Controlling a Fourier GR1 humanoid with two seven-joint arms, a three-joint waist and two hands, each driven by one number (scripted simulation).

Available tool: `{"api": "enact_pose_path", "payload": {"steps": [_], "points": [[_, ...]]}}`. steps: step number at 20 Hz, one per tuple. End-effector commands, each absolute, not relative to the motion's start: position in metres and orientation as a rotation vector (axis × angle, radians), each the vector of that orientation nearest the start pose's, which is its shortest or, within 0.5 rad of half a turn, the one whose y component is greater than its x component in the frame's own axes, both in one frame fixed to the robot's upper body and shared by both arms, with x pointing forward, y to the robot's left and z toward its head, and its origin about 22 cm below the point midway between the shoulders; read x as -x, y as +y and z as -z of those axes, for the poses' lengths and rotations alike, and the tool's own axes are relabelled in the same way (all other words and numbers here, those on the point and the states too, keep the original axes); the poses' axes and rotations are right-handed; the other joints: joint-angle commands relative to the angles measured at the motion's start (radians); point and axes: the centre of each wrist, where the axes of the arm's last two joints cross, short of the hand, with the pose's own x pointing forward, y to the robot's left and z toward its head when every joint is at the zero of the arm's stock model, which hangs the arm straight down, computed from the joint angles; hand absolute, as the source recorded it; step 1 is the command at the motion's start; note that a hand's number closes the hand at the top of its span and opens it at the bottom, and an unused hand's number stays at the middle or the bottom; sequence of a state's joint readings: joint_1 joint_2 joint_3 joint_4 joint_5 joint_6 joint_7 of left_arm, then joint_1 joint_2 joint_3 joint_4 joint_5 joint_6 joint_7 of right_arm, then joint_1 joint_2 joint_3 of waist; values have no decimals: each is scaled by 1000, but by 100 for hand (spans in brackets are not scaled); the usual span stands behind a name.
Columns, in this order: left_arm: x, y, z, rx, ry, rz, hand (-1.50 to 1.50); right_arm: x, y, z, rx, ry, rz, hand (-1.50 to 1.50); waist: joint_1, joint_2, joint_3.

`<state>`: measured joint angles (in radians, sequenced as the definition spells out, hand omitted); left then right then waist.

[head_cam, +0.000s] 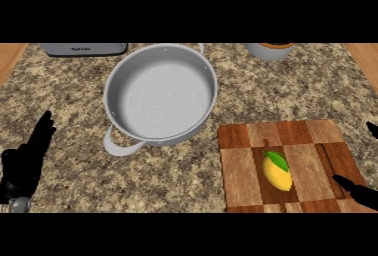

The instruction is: Pick the lemon from the cutting board and place it in the pot

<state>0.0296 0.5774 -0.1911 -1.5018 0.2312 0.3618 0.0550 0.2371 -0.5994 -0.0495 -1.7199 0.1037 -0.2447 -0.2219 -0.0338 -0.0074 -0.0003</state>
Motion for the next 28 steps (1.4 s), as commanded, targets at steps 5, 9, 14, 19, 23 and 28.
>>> {"api": "enact_pose_path", "payload": {"steps": [5, 9, 14, 19, 23, 28], "points": [[-231, 328, -17, -456, -1386, 149, 0, -153, -357, -103, 741, -1539, -651, -150, 24, 5, -1], [-242, 333, -14, -440, -1386, 138, 0, -177, -338, -136, 698, -1448, -746, -150, 38, 9, -2], [-237, 323, -23, -420, -1396, 180, 0, -193, -322, -149, 705, -1187, -959, -150, 69, 12, -2], [-242, 317, -19, -413, -1403, 168, 0, -199, -291, -147, 621, -961, -1108, -150, 62, 12, -2], [-233, 330, -17, -427, -1395, 181, 0, -225, -260, -152, 595, -875, -1151, -150, 75, 13, -2], [-229, 339, -15, -441, -1380, 156, 0, -245, -243, -147, 517, -822, -1186, -150, 46, 8, 0]]}}
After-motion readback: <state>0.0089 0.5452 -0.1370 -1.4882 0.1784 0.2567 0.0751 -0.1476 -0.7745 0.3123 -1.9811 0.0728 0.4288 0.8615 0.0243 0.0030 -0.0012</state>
